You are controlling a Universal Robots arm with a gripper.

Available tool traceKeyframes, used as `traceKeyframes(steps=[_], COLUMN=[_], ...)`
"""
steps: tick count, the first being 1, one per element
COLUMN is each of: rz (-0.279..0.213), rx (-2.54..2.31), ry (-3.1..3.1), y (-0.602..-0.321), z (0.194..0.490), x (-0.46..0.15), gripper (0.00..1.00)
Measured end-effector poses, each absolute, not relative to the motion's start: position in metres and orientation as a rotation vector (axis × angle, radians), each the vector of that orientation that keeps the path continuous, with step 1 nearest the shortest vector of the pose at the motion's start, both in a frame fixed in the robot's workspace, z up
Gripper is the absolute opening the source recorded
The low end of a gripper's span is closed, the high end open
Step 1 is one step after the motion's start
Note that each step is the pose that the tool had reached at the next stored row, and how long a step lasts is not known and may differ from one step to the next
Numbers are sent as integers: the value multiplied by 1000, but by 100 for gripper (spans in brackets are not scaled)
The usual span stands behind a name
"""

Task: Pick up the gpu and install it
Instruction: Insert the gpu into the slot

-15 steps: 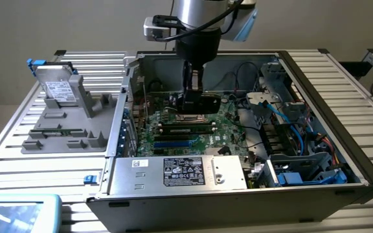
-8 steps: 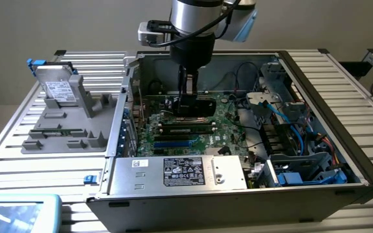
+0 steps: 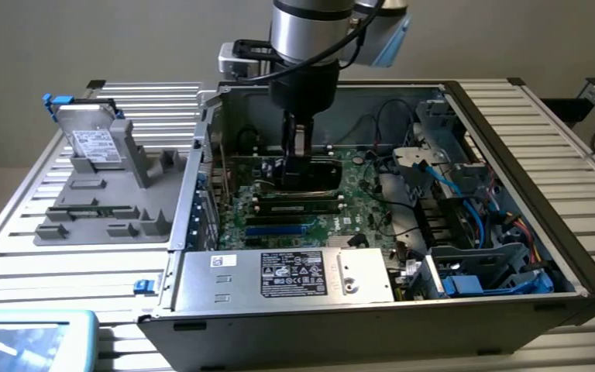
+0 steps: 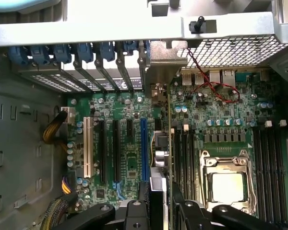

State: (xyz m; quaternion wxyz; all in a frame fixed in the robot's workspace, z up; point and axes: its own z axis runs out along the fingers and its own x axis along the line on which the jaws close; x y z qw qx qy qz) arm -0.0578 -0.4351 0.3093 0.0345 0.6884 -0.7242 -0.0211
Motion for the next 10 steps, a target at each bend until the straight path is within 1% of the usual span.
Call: traceKeyframes(steps=[10], rz=[-65], rx=[2117], ry=[-2226], y=[-438], z=[291], x=[-60], gripper=[29])
